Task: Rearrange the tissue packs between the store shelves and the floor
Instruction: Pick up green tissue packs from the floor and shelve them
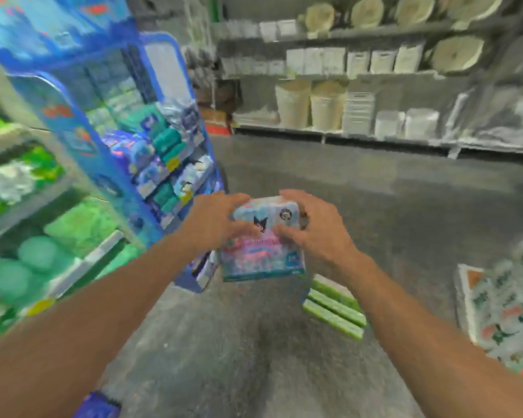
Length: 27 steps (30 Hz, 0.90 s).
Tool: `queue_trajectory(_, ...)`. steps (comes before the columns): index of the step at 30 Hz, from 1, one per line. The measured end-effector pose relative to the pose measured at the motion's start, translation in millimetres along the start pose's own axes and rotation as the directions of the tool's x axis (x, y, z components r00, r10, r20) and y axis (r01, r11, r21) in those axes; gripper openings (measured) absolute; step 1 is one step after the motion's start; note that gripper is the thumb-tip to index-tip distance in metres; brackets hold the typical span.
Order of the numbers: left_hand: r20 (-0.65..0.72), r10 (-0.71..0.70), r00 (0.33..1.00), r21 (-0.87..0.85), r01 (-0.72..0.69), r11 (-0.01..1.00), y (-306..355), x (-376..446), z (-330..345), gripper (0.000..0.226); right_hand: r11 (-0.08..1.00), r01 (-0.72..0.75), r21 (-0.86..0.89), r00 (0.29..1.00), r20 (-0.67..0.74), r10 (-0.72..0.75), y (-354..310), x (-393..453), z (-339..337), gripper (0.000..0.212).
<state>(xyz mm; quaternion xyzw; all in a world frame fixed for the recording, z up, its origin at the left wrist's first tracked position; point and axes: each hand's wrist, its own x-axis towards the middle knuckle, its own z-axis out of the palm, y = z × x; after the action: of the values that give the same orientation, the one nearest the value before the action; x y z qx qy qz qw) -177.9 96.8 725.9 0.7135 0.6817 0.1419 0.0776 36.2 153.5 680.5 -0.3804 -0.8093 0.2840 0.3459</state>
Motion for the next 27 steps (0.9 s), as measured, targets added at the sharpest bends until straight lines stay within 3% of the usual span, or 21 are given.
queue_trajectory(5, -0.247, -0.257, 0.934, 0.024, 0.271, 0.962, -127, -122, -118, 0.08, 0.97, 0.191, 0.148, 0.975, 0.089, -0.205, -157, 64, 123, 0.062)
queue_trajectory(11, -0.473, -0.413, 0.778, 0.054, 0.493, 0.868, -282, -272, -226, 0.086, 0.873, 0.4, 0.281, 0.887, 0.121, -0.445, -340, 111, 288, 0.061)
queue_trajectory(15, -0.605, -0.434, 0.667, 0.055, 0.579, 0.814, -355, -343, -282, 0.083, 0.8, 0.493, 0.342, 0.829, 0.096, -0.551, -439, 128, 378, 0.061)
queue_trajectory(21, -0.702, -0.417, 0.577, 0.067, 0.637, 0.768, -449, -384, -325, 0.075, 0.74, 0.582, 0.337, 0.768, 0.071, -0.636, -520, 172, 475, 0.057)
queue_trajectory(27, -0.734, -0.439, 0.519, 0.071, 0.7, 0.71, -549, -352, -346, 0.069, 0.675, 0.642, 0.365, 0.71, 0.05, -0.702, -545, 267, 558, 0.055)
